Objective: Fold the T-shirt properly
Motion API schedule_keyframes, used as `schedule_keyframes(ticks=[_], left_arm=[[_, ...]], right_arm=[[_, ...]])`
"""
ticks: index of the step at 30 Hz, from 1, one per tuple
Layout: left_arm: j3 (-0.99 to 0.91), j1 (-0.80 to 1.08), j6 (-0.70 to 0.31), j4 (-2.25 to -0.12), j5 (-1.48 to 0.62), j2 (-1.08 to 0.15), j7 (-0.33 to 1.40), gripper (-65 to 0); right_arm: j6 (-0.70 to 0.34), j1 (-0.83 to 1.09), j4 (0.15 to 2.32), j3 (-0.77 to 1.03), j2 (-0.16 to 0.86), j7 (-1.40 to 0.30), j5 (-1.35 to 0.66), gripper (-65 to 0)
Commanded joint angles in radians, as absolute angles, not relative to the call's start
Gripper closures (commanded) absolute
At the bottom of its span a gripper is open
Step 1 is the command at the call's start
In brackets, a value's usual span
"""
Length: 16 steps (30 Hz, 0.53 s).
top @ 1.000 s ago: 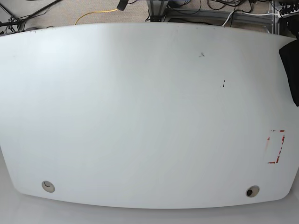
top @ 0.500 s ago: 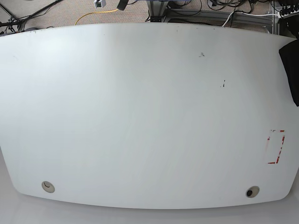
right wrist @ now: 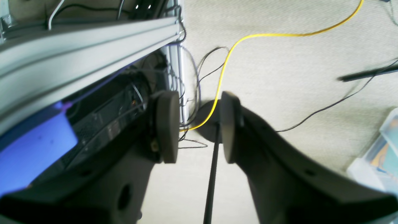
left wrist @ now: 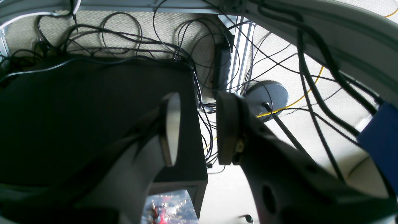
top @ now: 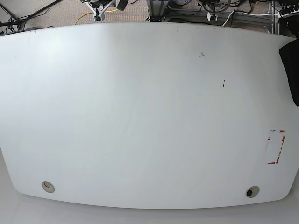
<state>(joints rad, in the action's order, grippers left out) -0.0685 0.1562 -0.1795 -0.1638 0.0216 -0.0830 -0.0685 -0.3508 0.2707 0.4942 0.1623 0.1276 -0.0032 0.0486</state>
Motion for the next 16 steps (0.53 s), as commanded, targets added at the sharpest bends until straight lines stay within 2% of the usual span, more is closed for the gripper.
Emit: schedule_keyframes(ticks=[1, 16], left_arm=[[-0.065, 0.159, -0.183, -0.166, 0.021, -0.085, -0.062, -17.2], [-0.068, 0.156, -0.179, -0.166, 0.021, -0.085, -0.070, -17.5]], right_arm=[[-0.355, 0.269, 0.496, 0.162, 0.128, 0.002, 0.047, -21.6], [-0.355, 0.269, 0.498, 0.162, 0.124, 0.002, 0.045, -21.6]])
